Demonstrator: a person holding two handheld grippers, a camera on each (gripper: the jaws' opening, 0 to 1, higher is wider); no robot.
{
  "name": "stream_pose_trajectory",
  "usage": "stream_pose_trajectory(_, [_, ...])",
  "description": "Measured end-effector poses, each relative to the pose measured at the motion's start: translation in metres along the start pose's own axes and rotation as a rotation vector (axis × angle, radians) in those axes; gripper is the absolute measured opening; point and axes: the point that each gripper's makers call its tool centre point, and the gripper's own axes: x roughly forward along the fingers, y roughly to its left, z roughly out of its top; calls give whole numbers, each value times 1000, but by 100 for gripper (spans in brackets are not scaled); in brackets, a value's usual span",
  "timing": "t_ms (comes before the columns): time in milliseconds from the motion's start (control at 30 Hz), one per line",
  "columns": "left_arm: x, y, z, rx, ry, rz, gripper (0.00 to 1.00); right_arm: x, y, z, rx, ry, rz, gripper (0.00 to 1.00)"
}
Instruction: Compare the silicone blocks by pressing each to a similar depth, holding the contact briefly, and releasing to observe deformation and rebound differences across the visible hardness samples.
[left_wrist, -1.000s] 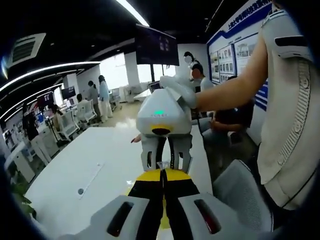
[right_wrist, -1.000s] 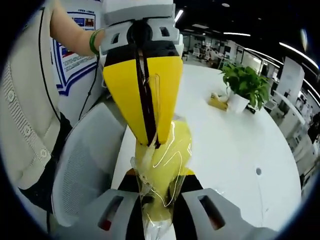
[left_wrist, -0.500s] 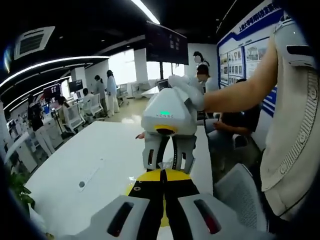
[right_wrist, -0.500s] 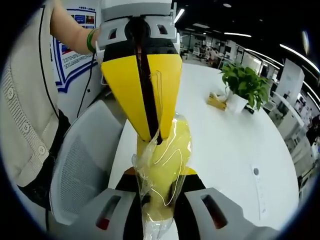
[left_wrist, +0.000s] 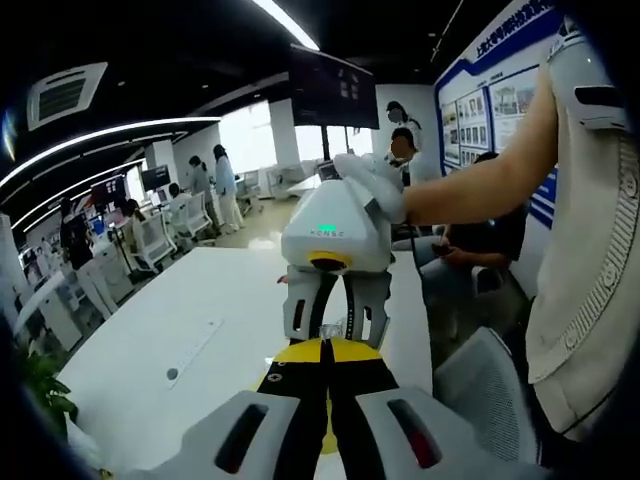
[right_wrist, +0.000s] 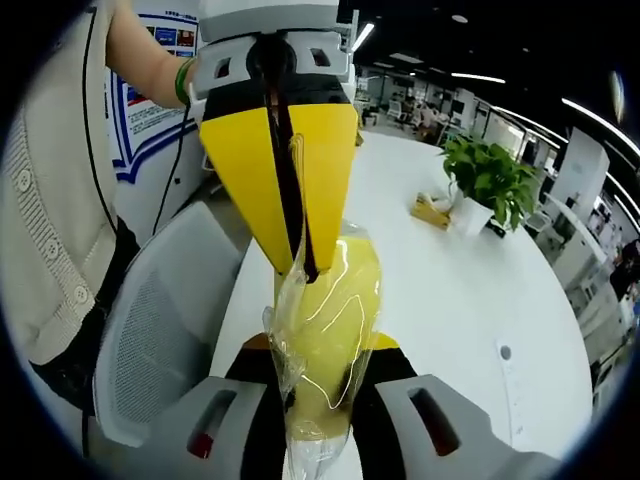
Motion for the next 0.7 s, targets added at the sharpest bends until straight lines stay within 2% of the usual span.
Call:
stream_pose_trajectory(233, [-1, 0, 0, 6, 6, -2, 0, 2, 2, 1, -20, -1, 8, 22])
stream_pose_trajectory(700, [0, -2, 2, 13, 13, -6, 0, 1, 2, 0, 12, 11, 18, 28])
